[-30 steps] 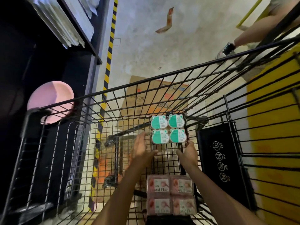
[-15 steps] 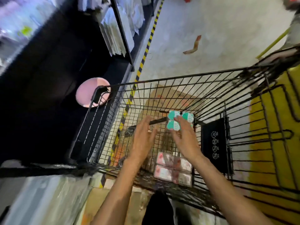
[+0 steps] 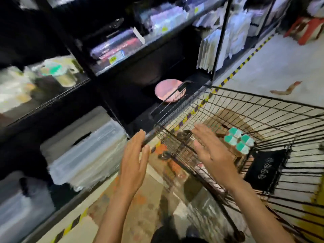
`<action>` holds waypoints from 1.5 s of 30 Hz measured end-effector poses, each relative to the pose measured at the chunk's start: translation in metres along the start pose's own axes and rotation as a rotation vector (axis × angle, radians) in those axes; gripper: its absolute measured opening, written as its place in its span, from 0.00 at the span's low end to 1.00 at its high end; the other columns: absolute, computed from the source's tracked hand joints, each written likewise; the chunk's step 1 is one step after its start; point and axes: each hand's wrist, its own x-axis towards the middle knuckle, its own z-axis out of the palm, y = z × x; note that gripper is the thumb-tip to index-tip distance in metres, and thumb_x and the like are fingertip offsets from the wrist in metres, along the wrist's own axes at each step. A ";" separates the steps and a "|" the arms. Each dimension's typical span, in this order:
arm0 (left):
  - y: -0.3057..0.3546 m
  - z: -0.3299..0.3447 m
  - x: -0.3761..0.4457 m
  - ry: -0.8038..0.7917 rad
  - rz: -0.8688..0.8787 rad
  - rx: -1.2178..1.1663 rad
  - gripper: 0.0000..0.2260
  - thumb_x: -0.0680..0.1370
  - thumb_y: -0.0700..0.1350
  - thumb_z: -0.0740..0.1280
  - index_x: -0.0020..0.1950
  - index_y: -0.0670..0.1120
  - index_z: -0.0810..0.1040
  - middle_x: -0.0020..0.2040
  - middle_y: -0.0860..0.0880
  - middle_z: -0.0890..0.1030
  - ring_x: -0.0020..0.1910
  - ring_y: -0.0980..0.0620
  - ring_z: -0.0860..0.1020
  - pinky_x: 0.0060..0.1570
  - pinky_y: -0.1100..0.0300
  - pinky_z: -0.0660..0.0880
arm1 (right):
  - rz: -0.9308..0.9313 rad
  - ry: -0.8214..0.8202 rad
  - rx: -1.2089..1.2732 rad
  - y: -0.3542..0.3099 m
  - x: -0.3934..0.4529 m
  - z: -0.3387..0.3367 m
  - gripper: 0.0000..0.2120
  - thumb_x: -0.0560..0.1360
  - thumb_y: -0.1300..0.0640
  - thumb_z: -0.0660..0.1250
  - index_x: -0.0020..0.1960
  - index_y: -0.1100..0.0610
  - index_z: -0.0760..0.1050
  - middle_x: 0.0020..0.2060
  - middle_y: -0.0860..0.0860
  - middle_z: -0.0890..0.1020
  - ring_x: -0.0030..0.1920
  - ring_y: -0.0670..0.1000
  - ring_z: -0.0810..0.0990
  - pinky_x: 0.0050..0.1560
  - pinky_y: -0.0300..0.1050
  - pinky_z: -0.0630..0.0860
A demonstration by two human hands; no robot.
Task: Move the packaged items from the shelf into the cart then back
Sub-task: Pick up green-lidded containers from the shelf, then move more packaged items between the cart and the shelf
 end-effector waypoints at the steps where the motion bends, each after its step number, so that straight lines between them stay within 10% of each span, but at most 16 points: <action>1: -0.004 -0.015 -0.015 0.037 -0.029 0.014 0.24 0.79 0.60 0.48 0.73 0.54 0.62 0.72 0.57 0.64 0.72 0.60 0.61 0.71 0.64 0.56 | -0.014 -0.035 0.017 -0.012 -0.005 0.006 0.20 0.78 0.45 0.55 0.70 0.45 0.65 0.71 0.36 0.61 0.72 0.31 0.53 0.71 0.28 0.47; 8: -0.038 -0.102 -0.122 0.318 -0.279 0.046 0.23 0.80 0.60 0.50 0.74 0.56 0.61 0.73 0.63 0.62 0.73 0.64 0.59 0.73 0.53 0.60 | -0.191 -0.271 0.037 -0.091 -0.039 0.085 0.27 0.76 0.36 0.49 0.71 0.45 0.65 0.71 0.35 0.61 0.73 0.33 0.54 0.70 0.29 0.49; 13: -0.073 -0.172 -0.201 0.478 -0.402 0.062 0.20 0.78 0.61 0.51 0.70 0.63 0.59 0.69 0.70 0.59 0.71 0.69 0.58 0.71 0.66 0.57 | -0.296 -0.421 0.102 -0.162 -0.068 0.168 0.29 0.74 0.33 0.49 0.71 0.43 0.64 0.71 0.34 0.61 0.73 0.34 0.55 0.72 0.38 0.55; 17: -0.107 -0.237 -0.268 0.567 -0.485 0.082 0.18 0.80 0.58 0.55 0.70 0.61 0.60 0.69 0.68 0.61 0.67 0.77 0.55 0.64 0.80 0.52 | -0.374 -0.495 0.171 -0.237 -0.103 0.234 0.29 0.72 0.30 0.49 0.70 0.40 0.62 0.69 0.33 0.61 0.70 0.26 0.52 0.66 0.21 0.47; 23: -0.155 -0.313 -0.354 0.621 -0.586 0.110 0.21 0.79 0.61 0.54 0.72 0.61 0.60 0.71 0.66 0.62 0.71 0.69 0.58 0.71 0.65 0.59 | -0.388 -0.585 0.275 -0.332 -0.146 0.318 0.32 0.70 0.29 0.50 0.71 0.39 0.64 0.71 0.34 0.64 0.71 0.30 0.54 0.70 0.31 0.52; 26: -0.172 -0.343 -0.380 0.664 -0.625 0.133 0.19 0.79 0.62 0.53 0.70 0.64 0.58 0.70 0.69 0.60 0.69 0.73 0.55 0.69 0.72 0.55 | -0.404 -0.636 0.331 -0.368 -0.157 0.346 0.23 0.75 0.35 0.55 0.68 0.37 0.66 0.69 0.32 0.65 0.67 0.25 0.57 0.63 0.22 0.55; 31: -0.200 -0.387 -0.392 0.771 -0.682 0.077 0.21 0.76 0.59 0.53 0.70 0.62 0.58 0.71 0.64 0.63 0.71 0.66 0.59 0.69 0.69 0.57 | -0.397 -0.712 0.384 -0.407 -0.156 0.396 0.17 0.77 0.39 0.59 0.65 0.36 0.67 0.66 0.30 0.67 0.65 0.23 0.59 0.65 0.33 0.59; 45: -0.361 -0.553 -0.321 0.886 -0.632 0.124 0.22 0.78 0.58 0.56 0.72 0.54 0.65 0.70 0.59 0.69 0.70 0.63 0.65 0.69 0.59 0.65 | -0.497 -0.769 0.385 -0.521 -0.057 0.596 0.21 0.75 0.45 0.60 0.67 0.44 0.68 0.65 0.33 0.68 0.61 0.21 0.60 0.56 0.15 0.57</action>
